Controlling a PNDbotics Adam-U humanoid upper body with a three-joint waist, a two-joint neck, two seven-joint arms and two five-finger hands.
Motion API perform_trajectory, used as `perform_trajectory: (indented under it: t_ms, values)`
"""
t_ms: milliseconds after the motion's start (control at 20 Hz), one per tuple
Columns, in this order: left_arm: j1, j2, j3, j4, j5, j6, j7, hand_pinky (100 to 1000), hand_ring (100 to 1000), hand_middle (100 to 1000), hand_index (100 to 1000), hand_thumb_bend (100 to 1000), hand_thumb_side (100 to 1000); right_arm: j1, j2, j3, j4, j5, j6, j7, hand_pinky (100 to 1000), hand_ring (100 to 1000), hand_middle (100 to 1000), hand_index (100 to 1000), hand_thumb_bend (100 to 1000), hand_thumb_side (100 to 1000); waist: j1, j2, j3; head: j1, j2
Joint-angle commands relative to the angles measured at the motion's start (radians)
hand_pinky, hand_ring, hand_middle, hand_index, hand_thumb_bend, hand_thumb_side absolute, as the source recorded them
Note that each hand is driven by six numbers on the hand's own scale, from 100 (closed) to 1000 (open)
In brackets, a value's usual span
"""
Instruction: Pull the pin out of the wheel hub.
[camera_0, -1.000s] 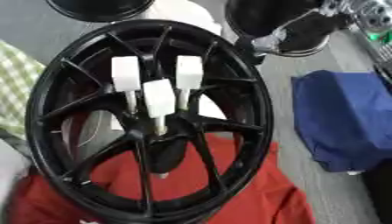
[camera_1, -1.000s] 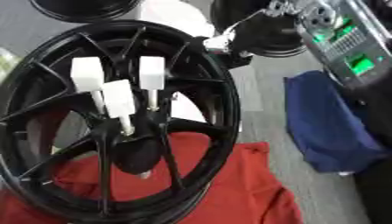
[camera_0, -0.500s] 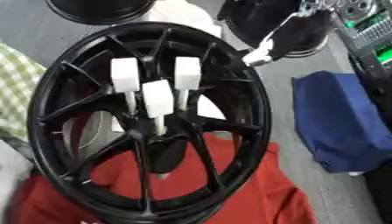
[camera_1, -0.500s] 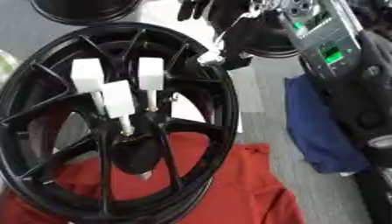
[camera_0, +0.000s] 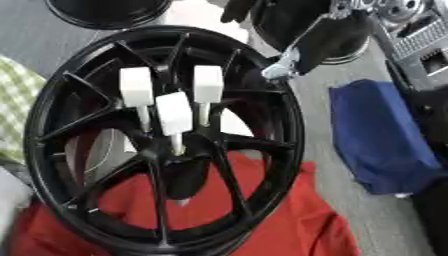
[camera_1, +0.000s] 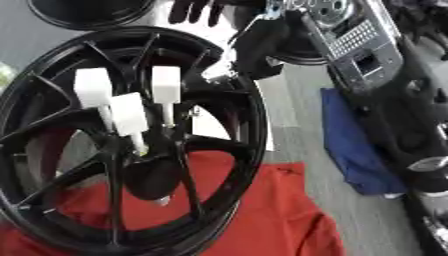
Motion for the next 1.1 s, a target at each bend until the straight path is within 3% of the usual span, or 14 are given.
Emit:
perform_trajectory:
  t_ms: [50, 350, 1100]
  values:
    - [-0.018, 0.006, -0.003, -0.011, 0.005, -0.001, -0.006, 608, 577, 511, 673, 153, 1000, -0.005, 0.007, -0.009, -0.025, 0.036, 0.023, -0.006, 697, 790, 750, 809, 590, 380, 0.005, -0.024, 0.005, -0.011, 0.011]
    - [-0.025, -0.005, -0.010, -0.010, 0.007, 0.000, -0.012, 608, 577, 512, 673, 157, 1000, 0.011, 0.039, 0.011, 0.009, 0.074, 0.055, -0.042, 682, 781, 740, 805, 595, 369, 0.001, -0.029, 0.021, -0.025, 0.033]
    - [-0.050, -0.018, -0.019, -0.018, 0.011, 0.001, -0.021, 609, 578, 512, 673, 163, 1000, 0.033, 0.071, 0.044, 0.103, 0.120, 0.059, -0.097, 679, 778, 733, 799, 595, 362, -0.014, -0.007, 0.053, -0.040, 0.028]
